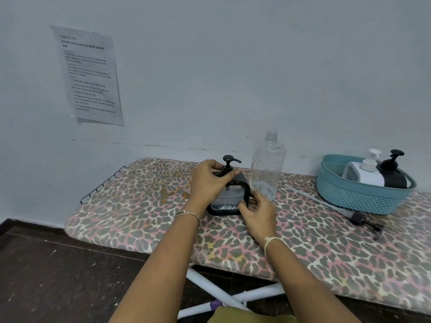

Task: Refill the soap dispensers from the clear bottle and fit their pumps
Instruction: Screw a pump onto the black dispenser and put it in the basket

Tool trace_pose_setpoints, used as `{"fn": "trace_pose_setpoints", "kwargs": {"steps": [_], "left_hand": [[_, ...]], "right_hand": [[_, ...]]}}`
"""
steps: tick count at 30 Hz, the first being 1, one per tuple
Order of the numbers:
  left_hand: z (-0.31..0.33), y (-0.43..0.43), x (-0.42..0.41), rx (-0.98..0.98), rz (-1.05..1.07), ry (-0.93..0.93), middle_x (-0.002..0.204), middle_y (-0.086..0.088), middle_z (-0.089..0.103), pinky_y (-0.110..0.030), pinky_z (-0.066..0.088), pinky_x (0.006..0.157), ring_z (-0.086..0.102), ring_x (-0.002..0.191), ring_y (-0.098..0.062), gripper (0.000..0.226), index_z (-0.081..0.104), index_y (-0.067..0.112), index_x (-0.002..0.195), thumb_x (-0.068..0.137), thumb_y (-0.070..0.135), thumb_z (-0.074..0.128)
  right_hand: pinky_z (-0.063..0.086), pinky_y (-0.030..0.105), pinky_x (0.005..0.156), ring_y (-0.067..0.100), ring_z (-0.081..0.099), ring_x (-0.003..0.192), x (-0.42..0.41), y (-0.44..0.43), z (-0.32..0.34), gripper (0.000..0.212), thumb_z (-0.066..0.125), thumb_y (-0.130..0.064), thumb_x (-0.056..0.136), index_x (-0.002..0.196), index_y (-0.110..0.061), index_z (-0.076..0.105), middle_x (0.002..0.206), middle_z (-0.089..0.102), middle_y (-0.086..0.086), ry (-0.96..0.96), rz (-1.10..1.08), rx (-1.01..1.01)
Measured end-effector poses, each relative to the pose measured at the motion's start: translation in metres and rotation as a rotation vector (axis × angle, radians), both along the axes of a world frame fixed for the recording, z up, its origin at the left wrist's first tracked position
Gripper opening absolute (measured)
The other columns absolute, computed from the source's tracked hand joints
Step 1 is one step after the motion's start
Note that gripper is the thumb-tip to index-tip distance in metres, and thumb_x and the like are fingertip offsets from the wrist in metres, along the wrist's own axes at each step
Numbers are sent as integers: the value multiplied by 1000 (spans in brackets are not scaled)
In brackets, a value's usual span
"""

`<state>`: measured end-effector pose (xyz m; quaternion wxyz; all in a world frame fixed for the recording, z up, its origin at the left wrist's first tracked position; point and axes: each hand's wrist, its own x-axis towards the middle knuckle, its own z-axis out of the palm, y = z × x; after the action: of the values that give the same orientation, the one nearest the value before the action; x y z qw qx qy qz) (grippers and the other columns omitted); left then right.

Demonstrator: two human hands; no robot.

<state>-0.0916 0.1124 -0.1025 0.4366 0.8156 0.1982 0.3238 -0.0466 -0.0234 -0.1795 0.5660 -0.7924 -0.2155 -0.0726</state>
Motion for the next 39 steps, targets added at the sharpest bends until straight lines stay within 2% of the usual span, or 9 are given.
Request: {"fn": "trace_pose_setpoints", "kwargs": {"steps": [3,8,14,17,20,24,30,35,39], "left_hand": [[6,6,-3,2,-109,66,96,8,68,-24,51,82,65,90,-6,35,67,18,93,71,41,83],[12,20,-4,-3,-276,152,106,4,70,-33,50,98,65,103,-11,35,69,11,102,78,33,79],[11,11,-6,-3,-195,141,98,9,71,-19,49,81,65,95,-5,38,70,19,102,74,43,81],[9,4,-8,-30,-63,67,83,13,68,-16,50,71,64,80,1,43,66,22,87,60,47,88],[10,-2,-8,17,5,37,74,15,64,-15,50,66,61,73,3,40,62,24,76,59,48,89],[14,-4,-9,99,-3,30,77,9,64,-24,53,73,63,77,-8,32,63,22,76,66,42,86],[14,7,-7,66,-132,106,106,1,72,-28,51,91,65,100,-11,41,72,12,105,74,36,82],[17,17,-10,38,-274,151,103,2,73,-27,47,96,65,102,-9,30,73,14,105,80,30,79],[11,17,-8,-5,-258,160,102,5,73,-26,50,91,66,101,-8,38,73,18,107,77,40,79]], "right_hand": [[56,26,75,7,65,81,0,0,0,35,69,-18,82,117,-15,67,94,67,-8,-17,12,-19],[53,25,72,10,62,78,0,0,0,34,66,-19,85,119,-13,65,100,69,-1,-46,8,-71],[48,21,66,11,58,72,0,0,2,24,65,-17,86,109,-15,68,89,66,-4,-62,-14,-99],[45,17,61,16,63,73,0,0,2,20,65,-17,86,106,-15,68,83,63,-6,-66,-29,-119],[48,22,65,15,62,73,1,0,2,20,64,-17,86,105,-14,69,85,66,-3,-72,-34,-123],[55,34,69,15,63,74,2,1,-2,17,63,-19,87,102,-16,68,87,69,1,-79,-30,-129],[55,37,66,13,62,71,4,3,-5,14,62,-20,87,100,-17,68,85,69,0,-98,-37,-148],[55,36,68,14,62,73,3,3,-4,17,61,-18,88,103,-15,68,88,68,1,-100,-34,-162],[55,36,67,14,63,71,3,3,-3,16,62,-18,87,102,-15,68,86,69,1,-92,-43,-151]]}}
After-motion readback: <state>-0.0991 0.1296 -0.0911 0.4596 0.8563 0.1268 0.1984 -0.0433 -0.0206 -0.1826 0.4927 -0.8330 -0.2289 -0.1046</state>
